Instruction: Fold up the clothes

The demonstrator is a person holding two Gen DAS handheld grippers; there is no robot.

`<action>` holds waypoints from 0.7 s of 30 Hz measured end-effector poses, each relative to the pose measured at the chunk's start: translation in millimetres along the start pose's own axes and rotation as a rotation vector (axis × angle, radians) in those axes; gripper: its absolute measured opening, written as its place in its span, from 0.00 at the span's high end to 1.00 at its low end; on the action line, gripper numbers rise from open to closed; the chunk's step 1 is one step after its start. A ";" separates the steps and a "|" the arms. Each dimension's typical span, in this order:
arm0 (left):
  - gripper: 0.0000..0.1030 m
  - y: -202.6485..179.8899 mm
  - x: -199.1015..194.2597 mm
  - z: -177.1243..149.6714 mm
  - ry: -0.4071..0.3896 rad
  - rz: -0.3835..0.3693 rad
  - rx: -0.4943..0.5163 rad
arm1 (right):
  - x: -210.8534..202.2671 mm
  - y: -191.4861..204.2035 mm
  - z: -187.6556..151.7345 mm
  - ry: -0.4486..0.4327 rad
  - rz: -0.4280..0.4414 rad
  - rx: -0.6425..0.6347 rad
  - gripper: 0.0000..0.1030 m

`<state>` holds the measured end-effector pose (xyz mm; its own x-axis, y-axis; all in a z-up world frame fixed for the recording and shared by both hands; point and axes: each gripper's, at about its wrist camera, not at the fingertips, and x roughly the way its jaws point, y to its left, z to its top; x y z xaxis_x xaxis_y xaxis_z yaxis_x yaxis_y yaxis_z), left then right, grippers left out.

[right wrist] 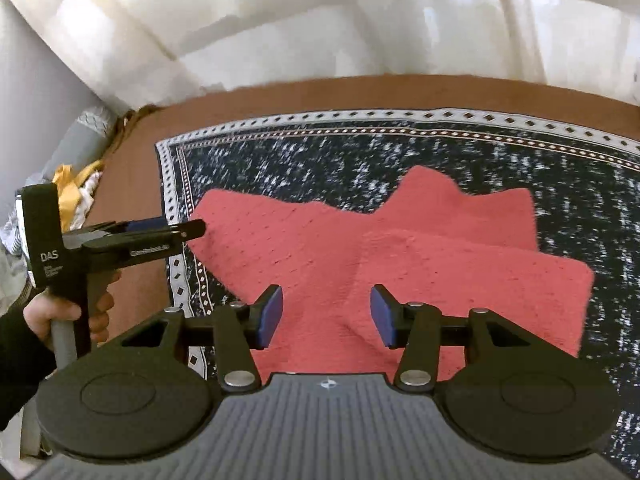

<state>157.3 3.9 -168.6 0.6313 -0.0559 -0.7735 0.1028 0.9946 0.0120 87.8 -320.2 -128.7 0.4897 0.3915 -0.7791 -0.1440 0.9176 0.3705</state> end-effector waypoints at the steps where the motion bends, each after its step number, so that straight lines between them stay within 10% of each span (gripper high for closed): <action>1: 0.26 0.3 1.4 -0.6 0.003 -0.012 0.002 | 1.3 2.7 1.4 0.002 -0.004 -0.001 0.47; 5: 0.44 1.7 7.2 -3.0 0.015 -0.059 0.009 | 6.6 8.9 11.1 0.004 -0.009 0.007 0.47; 9: 0.92 3.2 10.9 -4.4 0.027 -0.119 0.014 | 15.3 16.2 25.8 0.013 0.012 0.004 0.46; 21: 0.93 -66.0 -19.5 -22.2 -0.118 -0.079 0.371 | 77.9 63.1 77.7 0.114 0.131 0.014 0.46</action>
<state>121.1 -58.8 -168.4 0.6923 -0.1617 -0.7032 0.4113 0.8892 0.2004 183.6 -237.1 -126.7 0.3664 0.5135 -0.7759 -0.1878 0.8576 0.4788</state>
